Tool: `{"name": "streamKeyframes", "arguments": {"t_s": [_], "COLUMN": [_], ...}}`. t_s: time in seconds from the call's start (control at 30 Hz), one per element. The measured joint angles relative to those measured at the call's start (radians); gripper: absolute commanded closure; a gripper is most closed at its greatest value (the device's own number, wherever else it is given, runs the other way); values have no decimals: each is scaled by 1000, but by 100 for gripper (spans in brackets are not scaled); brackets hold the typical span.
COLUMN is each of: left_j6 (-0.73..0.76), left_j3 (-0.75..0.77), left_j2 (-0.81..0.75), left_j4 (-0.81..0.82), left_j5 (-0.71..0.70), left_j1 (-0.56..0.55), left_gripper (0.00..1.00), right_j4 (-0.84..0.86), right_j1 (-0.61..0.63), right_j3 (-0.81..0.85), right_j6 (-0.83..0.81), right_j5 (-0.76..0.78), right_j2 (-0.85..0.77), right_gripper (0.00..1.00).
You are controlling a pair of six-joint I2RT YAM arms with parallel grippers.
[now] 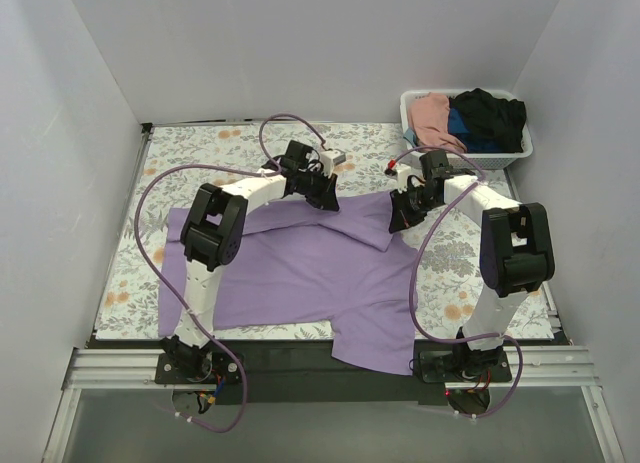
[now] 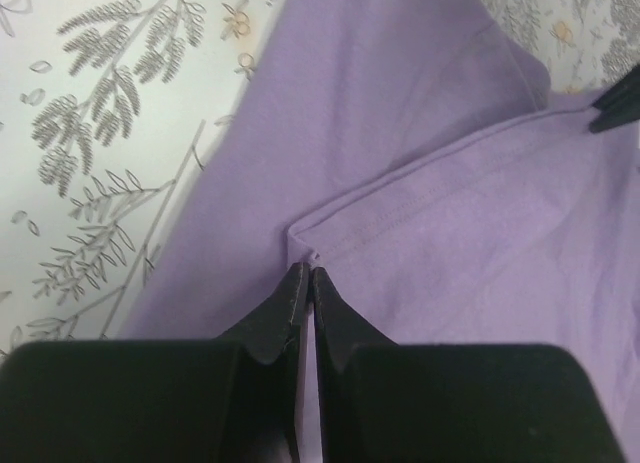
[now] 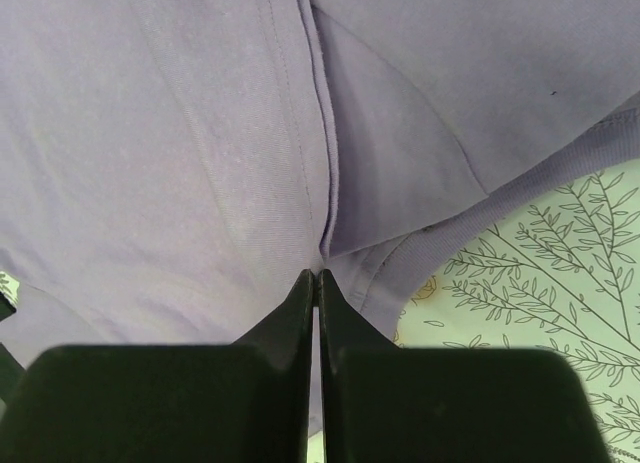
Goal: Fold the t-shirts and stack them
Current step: Fold the tshirt
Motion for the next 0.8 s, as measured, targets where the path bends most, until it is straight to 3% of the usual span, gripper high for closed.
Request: {"name": "streamKeyframes", "arguments": {"t_s": [0.37, 0.8], "left_j6": [193, 555], "left_j3": [-174, -433], "left_j2": [-227, -390], "left_j4": [11, -144], "left_j5": [112, 237], "left_j1": [0, 0], "left_gripper": [100, 100], "right_j4": [-44, -146], "right_j1": [31, 67], "right_j3": [-32, -45], "right_j6": [-100, -304], "right_j5": [-21, -29], "right_j2": [-48, -96], "right_gripper": [99, 95]}}
